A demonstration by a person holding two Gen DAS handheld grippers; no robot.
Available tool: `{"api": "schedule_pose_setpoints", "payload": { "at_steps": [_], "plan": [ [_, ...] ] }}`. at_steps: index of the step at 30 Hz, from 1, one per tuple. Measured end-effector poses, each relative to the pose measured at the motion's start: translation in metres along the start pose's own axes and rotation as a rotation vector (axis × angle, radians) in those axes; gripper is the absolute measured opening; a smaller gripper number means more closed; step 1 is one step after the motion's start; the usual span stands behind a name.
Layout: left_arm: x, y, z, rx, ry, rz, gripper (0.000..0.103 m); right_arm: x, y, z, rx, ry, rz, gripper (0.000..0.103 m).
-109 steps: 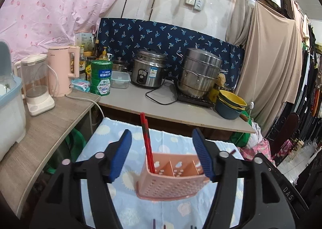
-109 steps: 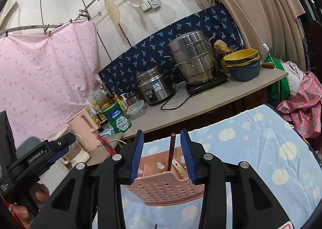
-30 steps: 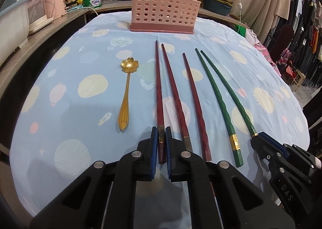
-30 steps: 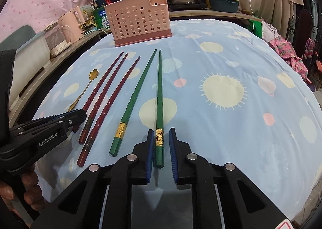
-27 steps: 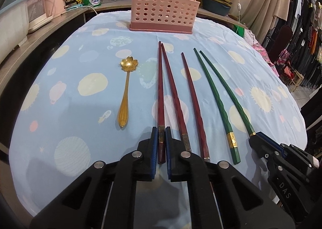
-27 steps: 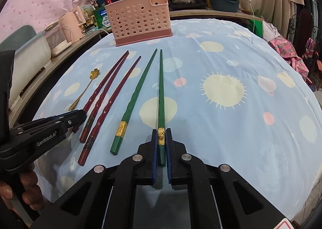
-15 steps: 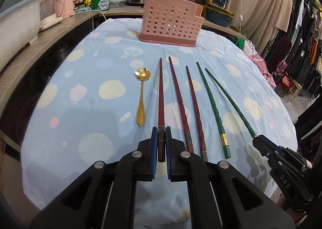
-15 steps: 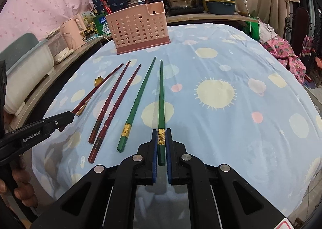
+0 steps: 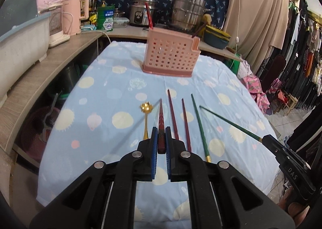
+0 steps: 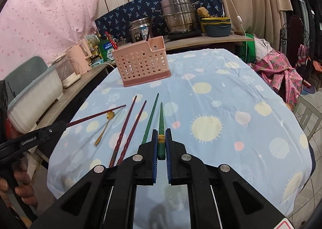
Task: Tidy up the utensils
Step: 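Lift both held chopsticks toward the pink holder, then lower both chopsticks into the pink holder and open both tools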
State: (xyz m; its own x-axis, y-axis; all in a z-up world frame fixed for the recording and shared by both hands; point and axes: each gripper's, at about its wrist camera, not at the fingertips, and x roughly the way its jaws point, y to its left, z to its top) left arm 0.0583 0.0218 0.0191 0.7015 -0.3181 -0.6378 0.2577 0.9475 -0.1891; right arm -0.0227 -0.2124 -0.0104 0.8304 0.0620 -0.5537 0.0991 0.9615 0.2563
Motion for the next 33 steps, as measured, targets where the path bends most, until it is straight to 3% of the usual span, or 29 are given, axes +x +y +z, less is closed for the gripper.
{"api": "schedule_pose_setpoints", "payload": {
  "at_steps": [13, 33],
  "plan": [
    [-0.027, -0.011, 0.065, 0.024, -0.156, -0.006, 0.007, -0.026, -0.015, 0.069, 0.046, -0.161, 0.01, 0.007],
    [-0.012, -0.025, 0.203, 0.039, -0.358, -0.015, 0.007, 0.014, 0.002, 0.196, 0.072, -0.314, 0.182, 0.007]
  ]
}}
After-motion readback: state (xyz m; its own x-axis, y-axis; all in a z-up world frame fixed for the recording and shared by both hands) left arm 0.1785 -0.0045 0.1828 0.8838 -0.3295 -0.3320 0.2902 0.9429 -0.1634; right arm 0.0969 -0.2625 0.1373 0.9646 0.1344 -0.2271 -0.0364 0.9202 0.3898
